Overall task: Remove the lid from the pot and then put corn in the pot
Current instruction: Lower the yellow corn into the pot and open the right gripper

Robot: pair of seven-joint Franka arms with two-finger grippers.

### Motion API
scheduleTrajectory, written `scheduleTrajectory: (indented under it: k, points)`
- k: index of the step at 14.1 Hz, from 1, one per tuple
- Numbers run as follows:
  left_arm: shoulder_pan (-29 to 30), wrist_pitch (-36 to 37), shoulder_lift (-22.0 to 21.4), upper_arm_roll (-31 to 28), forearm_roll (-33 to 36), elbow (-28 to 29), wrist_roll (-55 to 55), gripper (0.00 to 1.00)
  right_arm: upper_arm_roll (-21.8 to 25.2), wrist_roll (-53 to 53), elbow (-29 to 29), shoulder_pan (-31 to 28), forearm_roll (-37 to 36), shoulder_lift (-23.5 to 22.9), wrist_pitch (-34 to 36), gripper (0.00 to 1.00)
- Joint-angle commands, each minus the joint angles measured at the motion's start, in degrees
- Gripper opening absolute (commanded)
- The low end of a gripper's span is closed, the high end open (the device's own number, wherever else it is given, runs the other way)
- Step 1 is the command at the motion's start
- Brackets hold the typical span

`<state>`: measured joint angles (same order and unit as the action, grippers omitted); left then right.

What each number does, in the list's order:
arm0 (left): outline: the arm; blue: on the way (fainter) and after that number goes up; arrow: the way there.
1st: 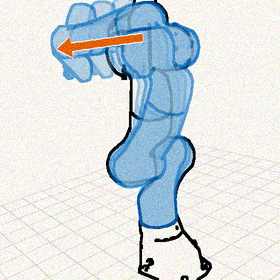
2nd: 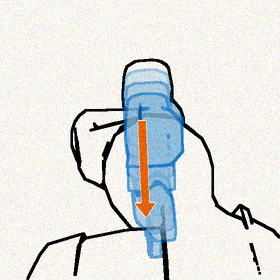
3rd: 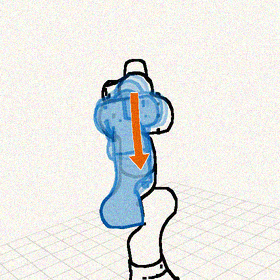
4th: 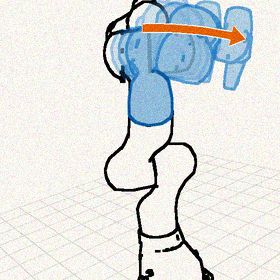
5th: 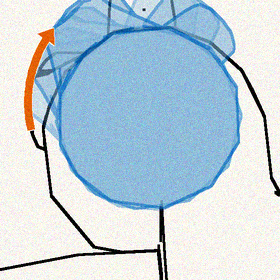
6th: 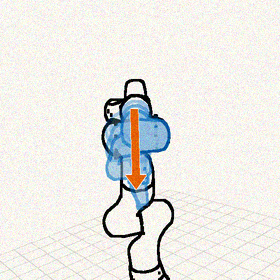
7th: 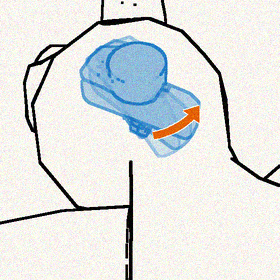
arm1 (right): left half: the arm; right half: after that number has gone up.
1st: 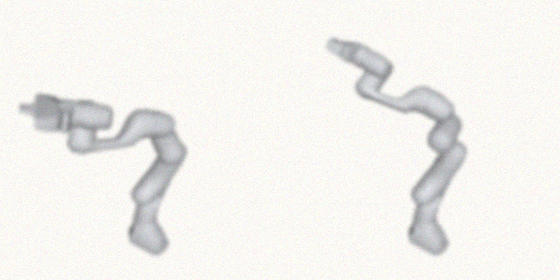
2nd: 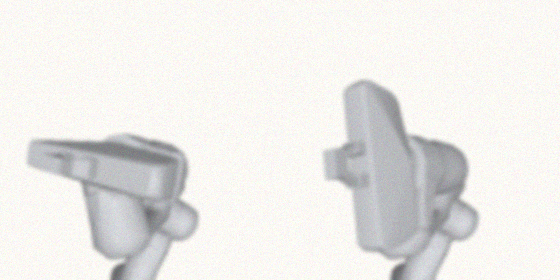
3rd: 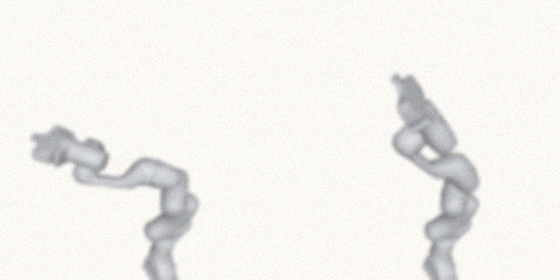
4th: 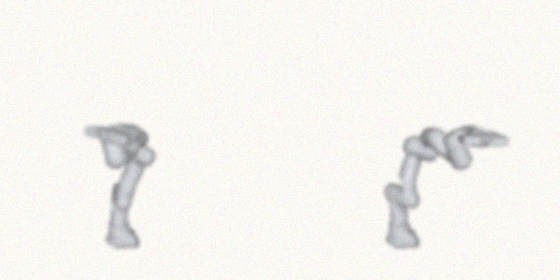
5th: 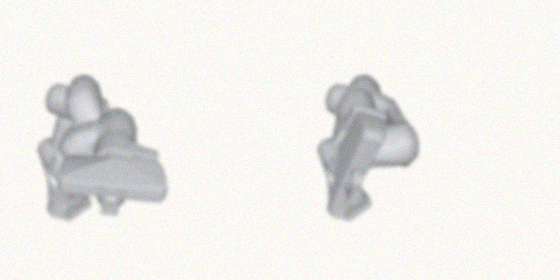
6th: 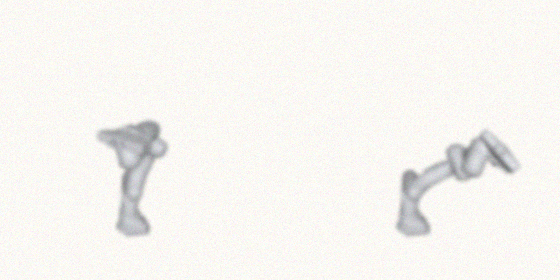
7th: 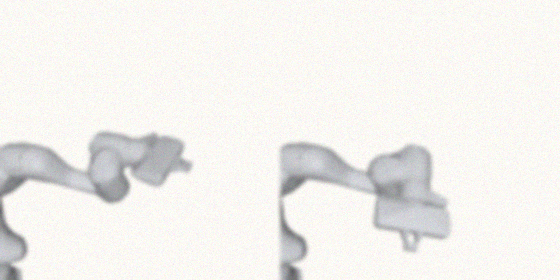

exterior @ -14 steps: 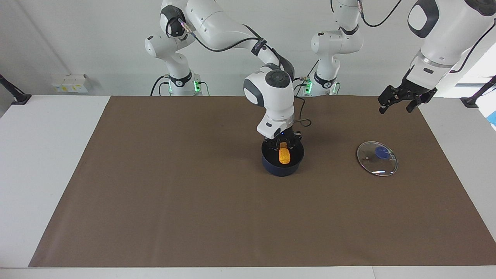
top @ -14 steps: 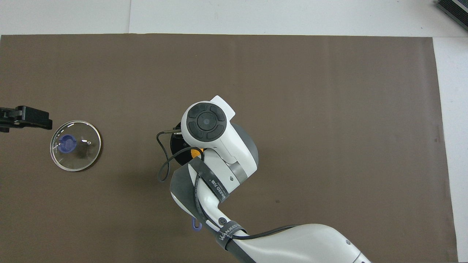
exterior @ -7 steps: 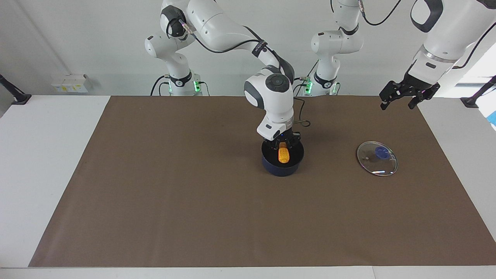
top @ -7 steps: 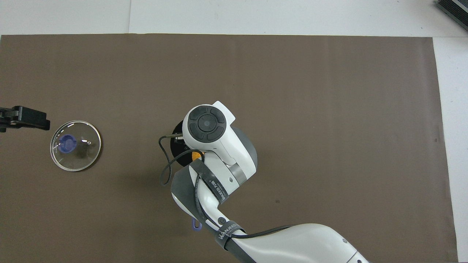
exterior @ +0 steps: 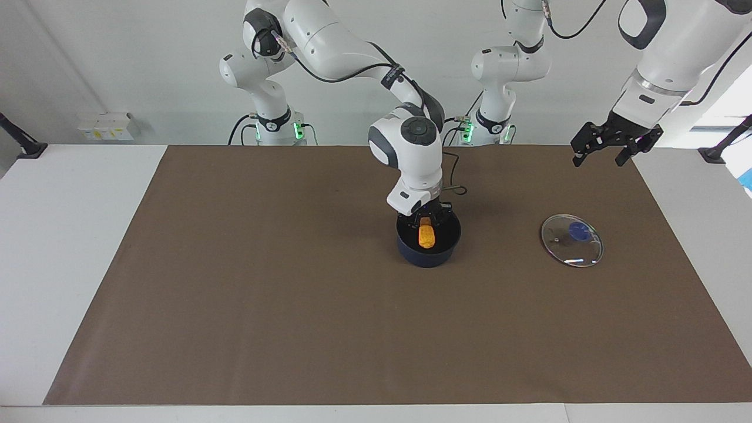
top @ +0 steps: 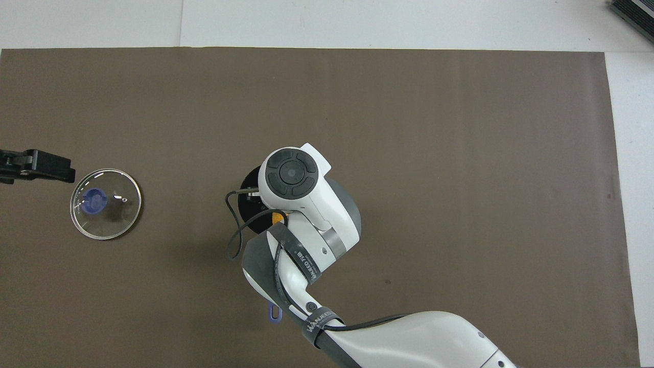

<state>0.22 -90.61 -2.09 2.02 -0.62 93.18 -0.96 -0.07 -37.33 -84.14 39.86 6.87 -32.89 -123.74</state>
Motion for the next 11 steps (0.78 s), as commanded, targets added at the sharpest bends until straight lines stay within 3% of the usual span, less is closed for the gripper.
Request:
scheduleTrajectory:
  k: [1, 6, 11]
  points:
    - [-0.75, 1.31, 0.42, -0.52, 0.45, -1.25, -0.63, 1.00, -0.37, 0.06, -0.59, -0.31, 1.22, 0.63, -0.80, 1.00]
    - [-0.66, 1.49, 0.15, -0.52, 0.36, -0.99, -0.80, 1.00, 0.50, 0.32, -0.59, -2.67, 0.34, 5.71, 2.09, 1.00]
    - [-0.57, 1.49, 0.15, -0.52, 0.45, -0.90, -0.89, 1.00, 0.59, 6.64, -0.76, -12.25, -1.58, 15.20, 11.40, 1.00]
